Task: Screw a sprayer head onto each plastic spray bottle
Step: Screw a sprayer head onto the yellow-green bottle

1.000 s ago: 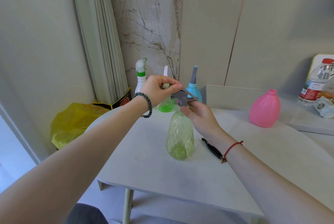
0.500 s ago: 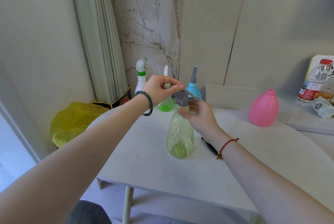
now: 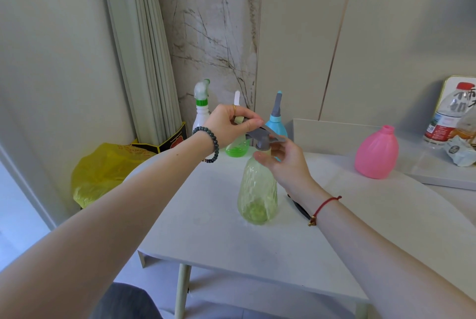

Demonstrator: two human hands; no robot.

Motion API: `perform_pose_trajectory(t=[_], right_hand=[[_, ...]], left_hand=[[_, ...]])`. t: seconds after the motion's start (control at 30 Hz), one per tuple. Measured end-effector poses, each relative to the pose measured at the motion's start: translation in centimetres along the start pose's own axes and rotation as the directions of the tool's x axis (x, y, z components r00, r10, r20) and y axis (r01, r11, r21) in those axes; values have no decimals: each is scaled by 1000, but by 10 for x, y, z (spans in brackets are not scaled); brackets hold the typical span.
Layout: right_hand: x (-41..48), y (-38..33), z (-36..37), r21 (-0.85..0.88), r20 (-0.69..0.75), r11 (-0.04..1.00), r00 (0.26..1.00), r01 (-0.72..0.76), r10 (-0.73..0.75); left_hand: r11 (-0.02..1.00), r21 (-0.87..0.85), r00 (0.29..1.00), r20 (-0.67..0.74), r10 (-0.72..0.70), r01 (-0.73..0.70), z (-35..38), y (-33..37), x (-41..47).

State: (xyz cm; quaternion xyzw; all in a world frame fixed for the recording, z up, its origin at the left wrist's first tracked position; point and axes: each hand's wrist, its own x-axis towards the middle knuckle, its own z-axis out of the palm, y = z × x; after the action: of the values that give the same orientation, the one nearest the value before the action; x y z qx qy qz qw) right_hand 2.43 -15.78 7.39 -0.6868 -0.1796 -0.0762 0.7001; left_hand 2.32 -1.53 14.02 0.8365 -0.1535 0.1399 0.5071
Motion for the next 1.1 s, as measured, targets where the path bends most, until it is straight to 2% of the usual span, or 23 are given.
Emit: perform_pose_trajectory(t=[0.1, 0.23, 0.3, 0.4, 0.47, 0.53, 0.67, 0.83, 0.9, 1.03, 1.1], right_hand=[[1, -1, 0, -70, 8, 997, 1000, -21, 22], [1, 0, -6, 10, 173, 998, 983, -64, 62], [1, 0, -8, 10, 146, 999, 988, -44, 42], [5, -1, -3, -91, 8, 995, 999, -34, 35], [6, -1, 2, -148, -15, 988, 999, -34, 32], [6, 1, 0, -155, 31, 986, 998, -56, 61], [3, 3, -8, -49, 204, 996, 975, -75, 84], [5, 7, -3, -113, 36, 990, 995, -87, 92], [4, 7, -4, -76, 74, 993, 992, -95, 101], [3, 4, -8, -24, 247, 995, 964, -98, 101], [4, 3, -7, -68, 211, 993, 972, -93, 106]], left_hand=[[1000, -5, 1000, 3, 10, -10, -1, 1, -1], [1000, 15, 1000, 11, 12, -13, -1, 0, 0], [1000, 9, 1000, 15, 17, -17, -1, 1, 0], [1000, -11, 1000, 0, 26, -26, 1, -2, -1], [999, -32, 999, -22, 33, -34, 2, -4, -3], [998, -57, 999, -33, 36, -38, 3, -6, -4], [996, -82, 999, -27, 36, -39, 2, -7, -4], [997, -72, 999, -4, 42, -42, 3, -8, -2], [997, -58, 999, 5, 51, -50, 1, -8, -1], [996, -65, 997, 27, 68, -67, 1, -9, 0], [996, -57, 997, 27, 74, -72, 2, -8, 0]])
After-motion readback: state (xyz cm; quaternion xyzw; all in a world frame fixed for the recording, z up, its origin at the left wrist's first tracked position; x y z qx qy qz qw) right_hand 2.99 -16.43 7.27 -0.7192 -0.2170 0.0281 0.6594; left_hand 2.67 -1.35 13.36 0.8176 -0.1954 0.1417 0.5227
